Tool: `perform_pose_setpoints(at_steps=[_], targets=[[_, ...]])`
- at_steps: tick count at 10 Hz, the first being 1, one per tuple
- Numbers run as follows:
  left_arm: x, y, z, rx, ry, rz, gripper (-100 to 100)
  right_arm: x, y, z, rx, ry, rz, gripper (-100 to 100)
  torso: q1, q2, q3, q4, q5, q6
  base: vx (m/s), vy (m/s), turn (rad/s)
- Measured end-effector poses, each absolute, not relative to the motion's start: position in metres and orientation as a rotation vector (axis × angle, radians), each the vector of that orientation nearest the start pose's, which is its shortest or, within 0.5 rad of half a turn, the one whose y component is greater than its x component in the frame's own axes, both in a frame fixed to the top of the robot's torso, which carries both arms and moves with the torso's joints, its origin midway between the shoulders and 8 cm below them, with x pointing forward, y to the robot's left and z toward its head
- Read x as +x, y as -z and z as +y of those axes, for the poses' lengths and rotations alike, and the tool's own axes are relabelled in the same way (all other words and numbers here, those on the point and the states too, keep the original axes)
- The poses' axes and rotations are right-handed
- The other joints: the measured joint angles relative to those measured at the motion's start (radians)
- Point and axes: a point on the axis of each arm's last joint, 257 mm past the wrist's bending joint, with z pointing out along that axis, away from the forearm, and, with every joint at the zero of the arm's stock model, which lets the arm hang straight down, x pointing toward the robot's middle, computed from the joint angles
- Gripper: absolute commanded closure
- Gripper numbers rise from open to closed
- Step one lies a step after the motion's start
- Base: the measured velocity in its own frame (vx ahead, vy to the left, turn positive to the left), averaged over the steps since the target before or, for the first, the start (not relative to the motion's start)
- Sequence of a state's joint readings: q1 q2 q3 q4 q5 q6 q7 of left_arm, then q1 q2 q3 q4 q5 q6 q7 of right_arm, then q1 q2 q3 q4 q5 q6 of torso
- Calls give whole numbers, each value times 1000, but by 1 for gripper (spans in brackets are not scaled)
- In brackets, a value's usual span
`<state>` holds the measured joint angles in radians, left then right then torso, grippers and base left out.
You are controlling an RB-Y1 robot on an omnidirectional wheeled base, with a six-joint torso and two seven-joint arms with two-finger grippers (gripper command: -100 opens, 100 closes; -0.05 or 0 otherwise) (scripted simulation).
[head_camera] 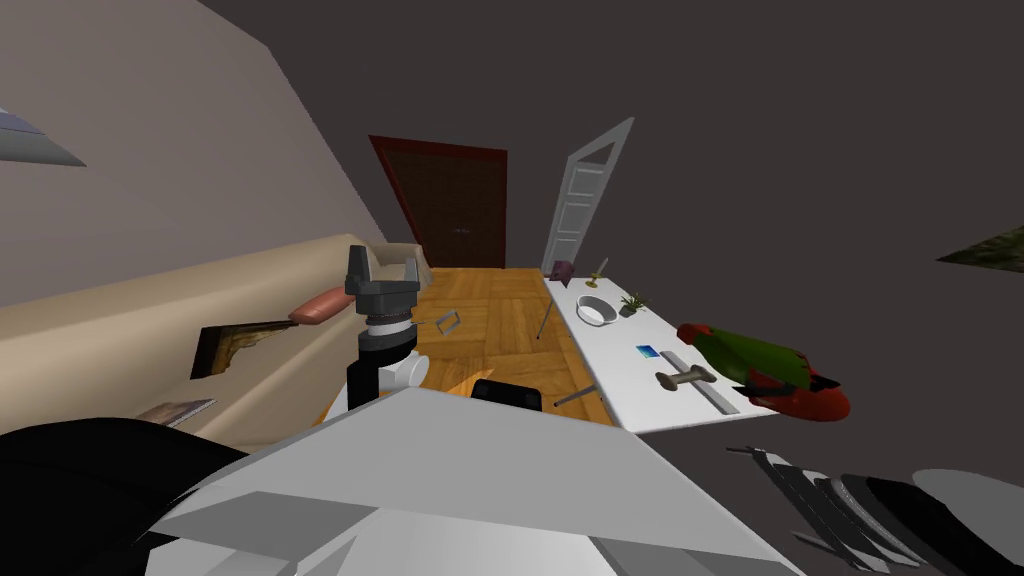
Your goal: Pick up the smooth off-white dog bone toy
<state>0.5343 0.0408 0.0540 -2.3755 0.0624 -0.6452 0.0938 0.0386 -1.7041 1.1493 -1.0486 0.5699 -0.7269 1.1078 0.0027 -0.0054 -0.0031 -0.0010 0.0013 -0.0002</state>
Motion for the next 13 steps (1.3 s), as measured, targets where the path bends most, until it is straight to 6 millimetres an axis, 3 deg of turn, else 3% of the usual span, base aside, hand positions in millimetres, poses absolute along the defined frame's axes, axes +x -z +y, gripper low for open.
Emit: perform_pose_setpoints(at_steps=[2,3,7,9,13], targets=[[290,-81,290,-510,1414,447,0,87,311,-715,-2321,142,2222,-100,-2,-3,-2,-1,-1,1,97,1,39],[290,-81,290,-510,1414,447,0,88,309,-720,-2332,153,2221,-100,-1,2,1,0,-1,1,58,32,149],[290,-81,290,-510,1414,447,0,86,260,-771,-2430,307,2246,-100,0,-4,-3,-1,-1,0,140,13,231],[290,-81,290,-510,1414,447,0,84,261,-775,-2452,328,2239,-100,-1,-1,-1,0,-1,1,86,0,120],[290,-81,290,-510,1414,447,0,74,303,-745,-2452,205,2198,-100,-1,8,5,2,-1,2,6,-10,18]])
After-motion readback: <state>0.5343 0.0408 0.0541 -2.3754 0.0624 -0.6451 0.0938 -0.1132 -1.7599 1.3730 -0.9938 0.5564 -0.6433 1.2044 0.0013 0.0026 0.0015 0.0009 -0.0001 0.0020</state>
